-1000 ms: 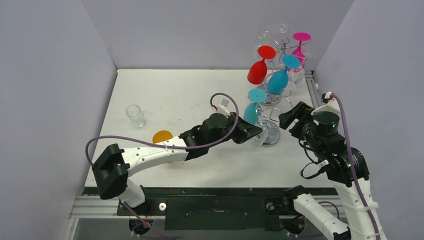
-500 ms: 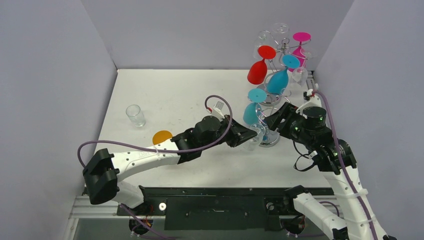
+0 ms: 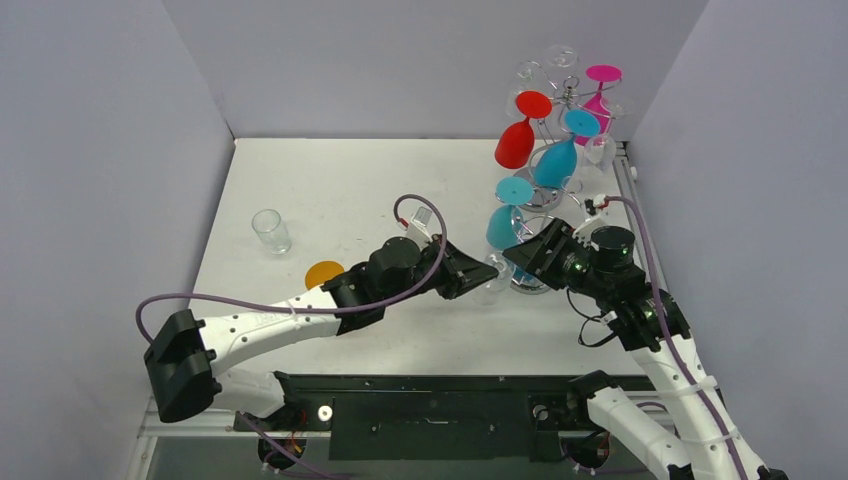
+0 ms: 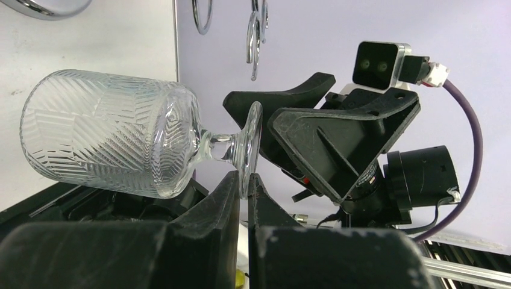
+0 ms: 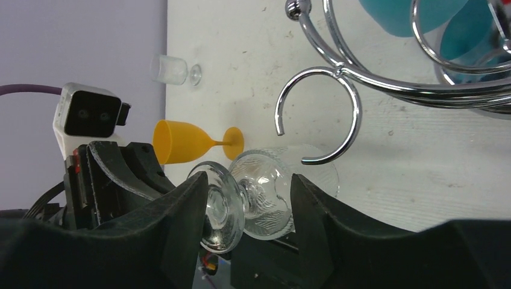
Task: Take the wine glass off the wine glass rack
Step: Place the wine glass at the center of the board.
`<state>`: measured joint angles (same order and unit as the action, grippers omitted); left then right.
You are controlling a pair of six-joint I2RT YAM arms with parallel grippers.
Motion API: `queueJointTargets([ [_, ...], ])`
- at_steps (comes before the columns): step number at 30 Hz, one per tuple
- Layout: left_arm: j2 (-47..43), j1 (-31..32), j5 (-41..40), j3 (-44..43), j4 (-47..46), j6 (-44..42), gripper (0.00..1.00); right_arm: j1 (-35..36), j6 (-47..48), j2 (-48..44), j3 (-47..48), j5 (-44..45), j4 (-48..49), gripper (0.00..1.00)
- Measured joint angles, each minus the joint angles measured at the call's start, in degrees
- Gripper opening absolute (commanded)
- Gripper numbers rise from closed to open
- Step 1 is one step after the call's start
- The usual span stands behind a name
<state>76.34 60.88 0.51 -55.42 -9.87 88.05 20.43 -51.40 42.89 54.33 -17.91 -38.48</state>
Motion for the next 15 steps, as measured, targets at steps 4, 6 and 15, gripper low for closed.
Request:
queueJointTargets([
  [4,-1.99,-0.31,0.48,1.68,-0.24,-0.15,0.00,1.51,-3.32,-0.07,-1.68,-2.01,3.96,0.40],
  [6,-2.89,-0.42,0.83,2.23,-0.59,-0.20,0.00,2.21,-5.16,-0.11,-2.62,-2.97,6.29,0.38],
  [15,-7.34,-2.51,1.95,5.25,-3.23,-0.17,0.00,4.55,-11.82,-0.09,-3.82,-5.68,13.46,0.28],
])
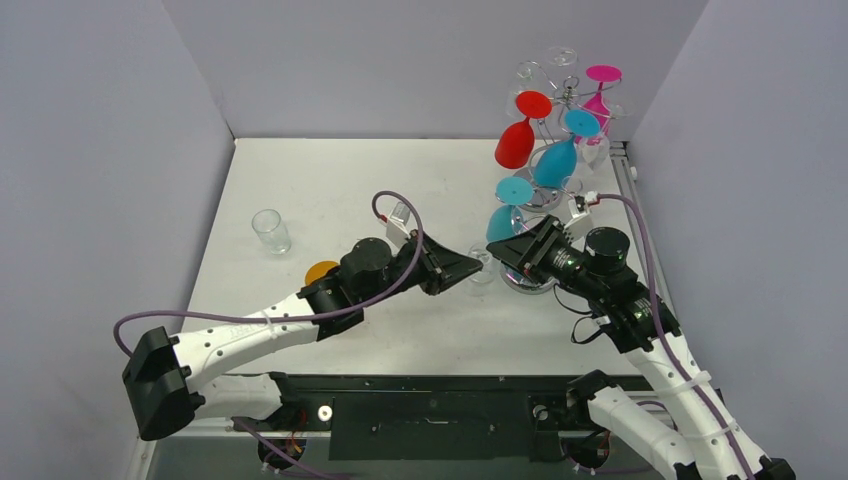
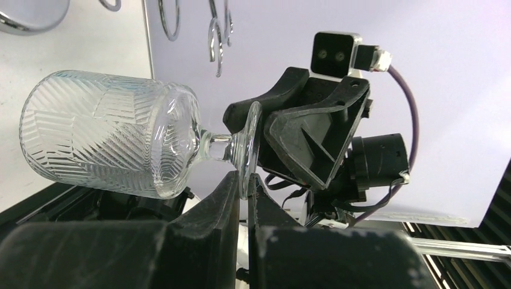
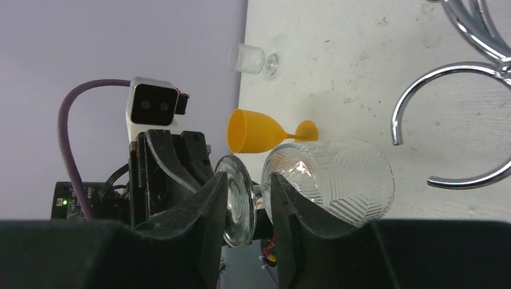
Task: Take the wine glass off the wine glass rack
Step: Place the wine glass at the center of the board.
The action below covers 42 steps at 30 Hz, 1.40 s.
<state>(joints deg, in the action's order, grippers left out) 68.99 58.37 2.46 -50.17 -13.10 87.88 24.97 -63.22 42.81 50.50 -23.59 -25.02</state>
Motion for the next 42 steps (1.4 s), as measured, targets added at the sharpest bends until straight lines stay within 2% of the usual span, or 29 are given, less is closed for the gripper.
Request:
queueJointTargets([
  [11,-1.92,-3.87,3.87,0.22,-1.29,-0.20,0.00,2.51,-3.96,0.96,-0.02,-1.77,5.18,0.23],
  [21,-1.86,-7.89,10.21,-0.52,-1.11,-1.99,0.00,2.69,-5.66,2.49,-0.02,-2.86,7.87,0.00],
  [24,-1.31,-9.44,12.83,-1.42,-0.94,-2.54,0.00,2.78,-6.45,3.15,0.00,-2.89,9.20,0.00],
  [26,-0.48,-10.54,14.80,-2.54,-0.72,-2.93,0.12,2.73,-6.75,3.54,0.17,-2.64,9.94,0.00],
  [28,0.33,-11.54,16.28,-3.82,-0.37,-3.37,0.32,2.67,-7.19,4.13,0.70,-2.29,10.47,0.00],
  [30,0.83,-12.41,17.51,-5.27,-0.31,-4.07,0.42,2.69,-8.11,5.18,1.31,-2.34,11.26,0.00],
  [33,0.96,-14.03,18.80,-7.54,-0.24,-5.31,0.52,2.78,-10.93,7.32,2.84,-2.12,12.61,0.00],
  [38,0.96,-17.51,20.68,-11.54,-0.68,-7.10,0.75,2.69,-15.52,11.74,7.30,-1.03,14.32,0.00],
  [42,0.66,-20.39,21.86,-14.21,-0.42,-8.55,0.87,1.66,-18.45,14.45,10.99,0.09,15.02,0.00],
])
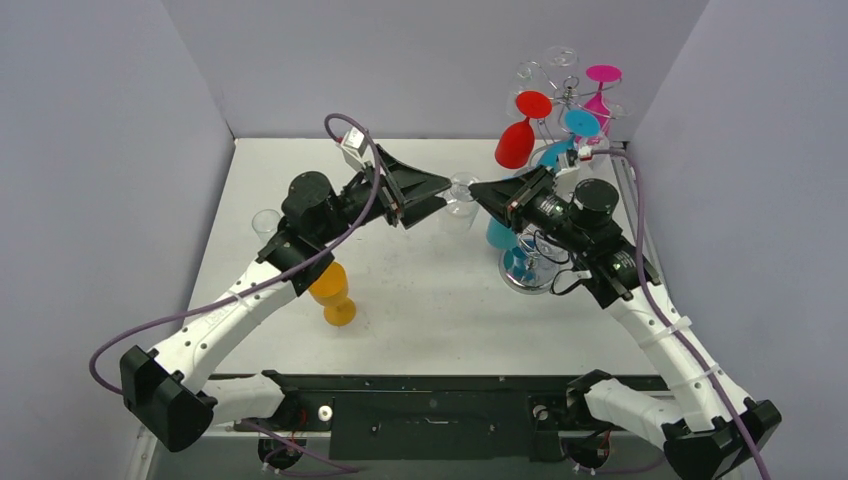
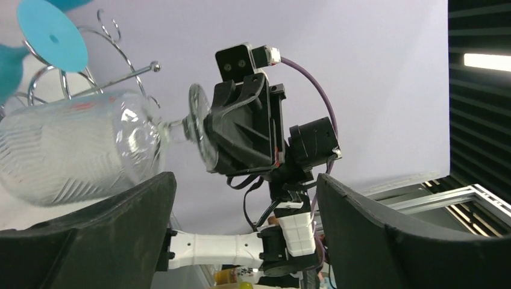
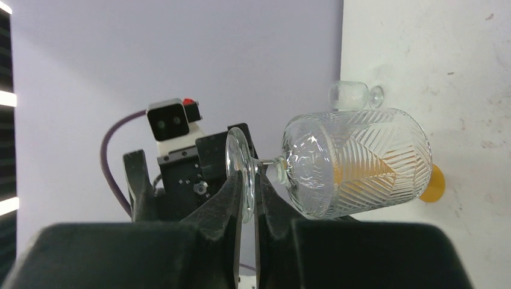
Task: Take the wine glass off the wine glass rack
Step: Place the wine glass at the center of the board.
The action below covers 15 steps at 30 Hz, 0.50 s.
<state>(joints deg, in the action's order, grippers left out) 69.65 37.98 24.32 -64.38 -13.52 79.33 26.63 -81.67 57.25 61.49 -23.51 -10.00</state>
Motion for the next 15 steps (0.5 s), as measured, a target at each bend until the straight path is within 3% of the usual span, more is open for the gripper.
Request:
queueJointTargets([
  [8,-4.39,-6.84,2.32,-2.29,4.50,-4.48,0.92,-2.08,-5.42,7.61,9.14,0.79,4.96,0.00],
  [15,-3.54,-15.19,8.41,-1.86,1.95,-4.66,0.93,-2.23,-10.47,10.88,13.31,1.33,8.55,0.00],
])
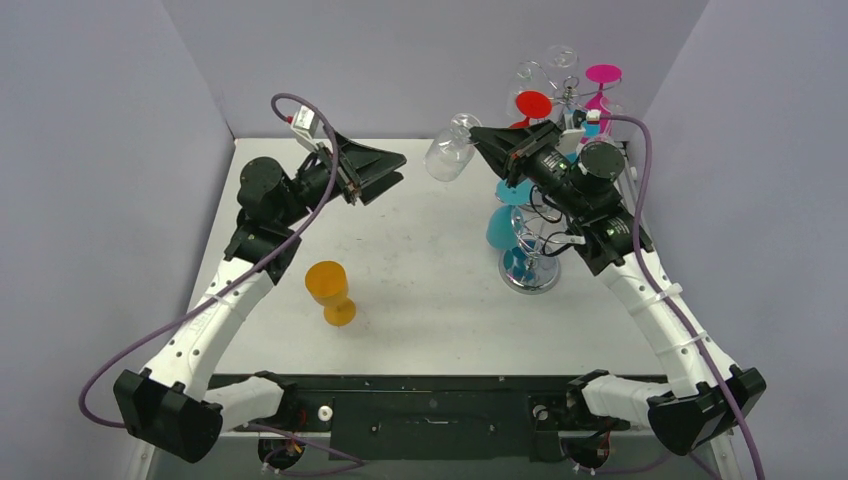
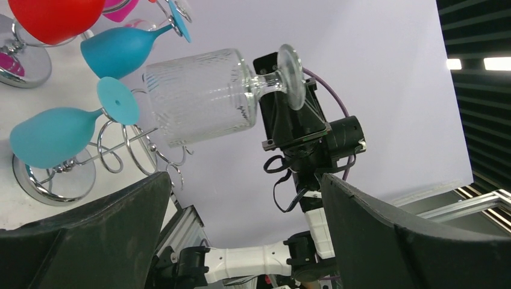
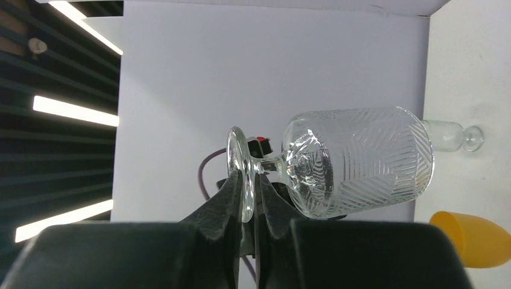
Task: Take the wine glass off the wine glass rack
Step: Place the wine glass at the center of the board.
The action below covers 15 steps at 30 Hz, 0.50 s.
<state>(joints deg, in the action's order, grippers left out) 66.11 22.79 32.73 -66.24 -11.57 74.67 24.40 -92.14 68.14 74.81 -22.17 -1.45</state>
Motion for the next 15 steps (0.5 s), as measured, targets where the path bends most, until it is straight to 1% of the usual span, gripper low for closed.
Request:
queueJointTargets([
  [3,2.03,-1.11,2.60,0.31,-3.13,1.09,0.94,0.09,-1.84,0.00,0.31,0.66,1.68,0.00],
  [9,6.86,-1.42,6.03,0.31,-10.62,4.28,0.94,1.62,-5.18,0.00,0.37,1.86,4.48,0.00],
  [15,11.45,-1.53,6.95,0.42,-24.74,11.85,0.92,3.26,-8.22,0.00,0.37,2.12,7.67,0.00],
])
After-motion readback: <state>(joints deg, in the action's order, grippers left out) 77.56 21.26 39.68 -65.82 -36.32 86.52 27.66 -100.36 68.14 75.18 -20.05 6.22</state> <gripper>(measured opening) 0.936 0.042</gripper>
